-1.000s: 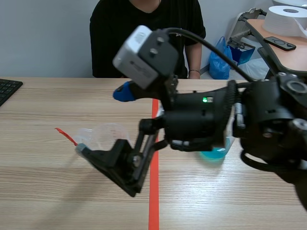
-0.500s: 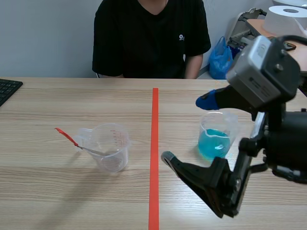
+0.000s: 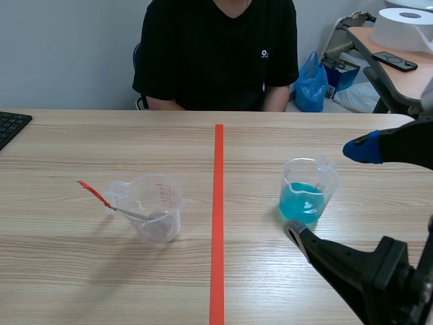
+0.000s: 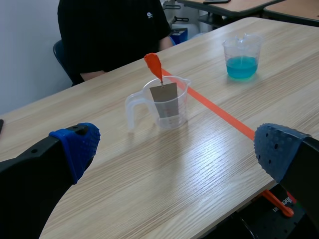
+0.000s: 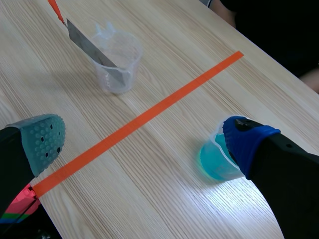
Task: Do the redox reaction experiment.
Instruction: 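Return to the home posture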
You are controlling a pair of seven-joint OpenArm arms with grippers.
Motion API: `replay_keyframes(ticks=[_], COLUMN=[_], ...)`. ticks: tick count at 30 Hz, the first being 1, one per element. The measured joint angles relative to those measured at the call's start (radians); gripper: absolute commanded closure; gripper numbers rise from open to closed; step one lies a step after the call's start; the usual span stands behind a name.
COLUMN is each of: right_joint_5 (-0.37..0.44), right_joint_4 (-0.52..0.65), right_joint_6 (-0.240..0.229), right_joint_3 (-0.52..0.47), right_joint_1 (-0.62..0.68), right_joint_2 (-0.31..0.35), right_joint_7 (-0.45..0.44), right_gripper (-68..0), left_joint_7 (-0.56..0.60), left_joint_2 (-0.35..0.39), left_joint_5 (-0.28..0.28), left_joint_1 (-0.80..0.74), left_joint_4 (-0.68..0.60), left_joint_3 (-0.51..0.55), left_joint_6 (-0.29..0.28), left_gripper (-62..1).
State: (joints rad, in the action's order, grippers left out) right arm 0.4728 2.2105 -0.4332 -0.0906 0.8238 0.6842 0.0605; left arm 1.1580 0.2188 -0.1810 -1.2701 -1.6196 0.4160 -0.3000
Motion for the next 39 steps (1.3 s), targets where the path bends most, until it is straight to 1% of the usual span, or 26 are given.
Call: replay_keyframes(ticks=[5,11,15,20,22,23,27,28,39], right_joint_5=[0.0,0.0,-0.001,-0.001,-0.001,-0.001,-0.001,-0.001,-0.001], right_joint_4=[0.0,0.0,0.0,0.0,0.0,0.0,0.0,0.0,0.0], right_joint_6=[0.0,-0.001,-0.001,-0.001,-0.001,-0.001,-0.001,-0.001,-0.001], right_joint_3=[0.002,0.007,0.007,0.007,0.007,0.007,0.007,0.007,0.007], right_joint_1=[-0.005,-0.012,-0.012,-0.012,-0.012,-0.012,-0.012,-0.012,-0.012], right_joint_2=[0.0,0.0,0.0,0.0,0.0,0.0,0.0,0.0,0.0], right_joint_7=[0.03,0.034,0.038,0.039,0.039,0.038,0.046,0.046,0.053], right_gripper=[-67.9,-67.9,-67.9,-67.9,-67.9,-67.9,-67.9,-67.9,-67.9], left_joint_7=[-0.029,-0.051,-0.05,-0.05,-0.05,-0.05,-0.05,-0.05,-0.05], left_joint_2=[0.0,0.0,0.0,0.0,0.0,0.0,0.0,0.0,0.0], left_joint_5=[-0.002,-0.003,-0.043,-0.054,-0.096,-0.105,-0.103,-0.103,-0.103], left_joint_1=[-0.035,-0.043,-0.043,-0.043,-0.043,-0.043,-0.043,-0.043,-0.043], left_joint_4=[-0.064,-0.071,-0.066,-0.064,-0.064,-0.064,-0.063,-0.063,-0.062], left_joint_3=[0.001,0.003,0.003,0.003,0.003,0.003,0.003,0.004,0.004], left_joint_6=[0.0,0.0,0.0,0.0,0.0,0.0,-0.001,-0.011,-0.011], left_gripper=[-62.3,-62.3,-62.3,-62.3,-62.3,-62.3,-62.3,-62.3,-62.3])
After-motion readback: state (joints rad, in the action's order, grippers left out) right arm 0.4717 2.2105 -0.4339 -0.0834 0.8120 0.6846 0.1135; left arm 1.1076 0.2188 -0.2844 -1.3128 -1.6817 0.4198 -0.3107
